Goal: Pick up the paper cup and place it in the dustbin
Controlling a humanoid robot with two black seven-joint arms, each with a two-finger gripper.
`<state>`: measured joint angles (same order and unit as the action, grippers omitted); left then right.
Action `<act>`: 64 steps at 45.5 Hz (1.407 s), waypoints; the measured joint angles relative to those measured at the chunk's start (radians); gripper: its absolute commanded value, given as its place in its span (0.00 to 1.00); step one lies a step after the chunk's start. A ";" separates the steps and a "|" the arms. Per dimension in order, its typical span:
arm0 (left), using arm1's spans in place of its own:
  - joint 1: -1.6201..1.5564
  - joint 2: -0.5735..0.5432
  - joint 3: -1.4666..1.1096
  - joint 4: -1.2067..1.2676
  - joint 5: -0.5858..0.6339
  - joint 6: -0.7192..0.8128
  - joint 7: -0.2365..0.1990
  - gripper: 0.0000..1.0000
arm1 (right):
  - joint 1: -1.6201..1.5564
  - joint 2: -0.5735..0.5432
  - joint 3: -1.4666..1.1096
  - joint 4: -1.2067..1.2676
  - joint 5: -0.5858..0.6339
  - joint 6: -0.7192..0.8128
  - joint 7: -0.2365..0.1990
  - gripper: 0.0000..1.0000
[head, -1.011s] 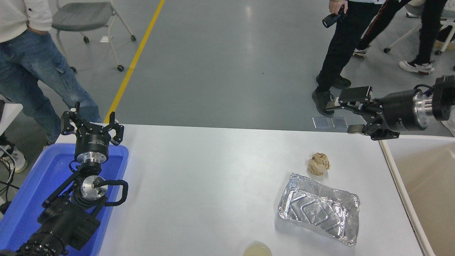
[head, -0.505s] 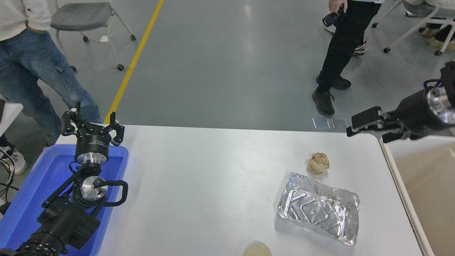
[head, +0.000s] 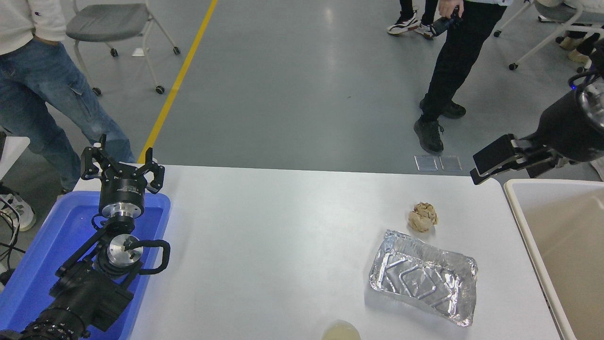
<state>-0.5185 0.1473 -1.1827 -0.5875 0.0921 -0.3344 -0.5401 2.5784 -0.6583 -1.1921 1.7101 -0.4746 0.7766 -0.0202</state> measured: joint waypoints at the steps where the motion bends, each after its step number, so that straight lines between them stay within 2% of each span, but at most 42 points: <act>1: 0.000 0.000 0.000 0.000 0.000 0.000 0.000 0.99 | 0.007 0.001 -0.006 0.003 0.006 0.001 0.000 1.00; 13: 0.000 0.000 0.000 0.000 0.000 0.000 0.000 0.99 | 0.085 0.019 -0.122 0.026 0.139 0.006 -0.006 1.00; 23: 0.000 0.000 0.000 0.000 0.000 0.000 0.000 0.99 | 0.131 0.024 -0.188 0.032 0.191 0.008 -0.007 1.00; 48: 0.000 0.000 0.000 0.000 0.000 0.000 0.000 0.99 | 0.155 0.031 -0.212 0.035 0.210 0.009 -0.009 1.00; 64: 0.000 0.000 0.000 0.000 0.000 0.000 0.000 0.99 | 0.045 0.063 -0.184 0.035 0.209 0.009 -0.009 1.00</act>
<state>-0.5185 0.1473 -1.1827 -0.5875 0.0920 -0.3344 -0.5401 2.6234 -0.5956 -1.3764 1.7454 -0.2653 0.7854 -0.0295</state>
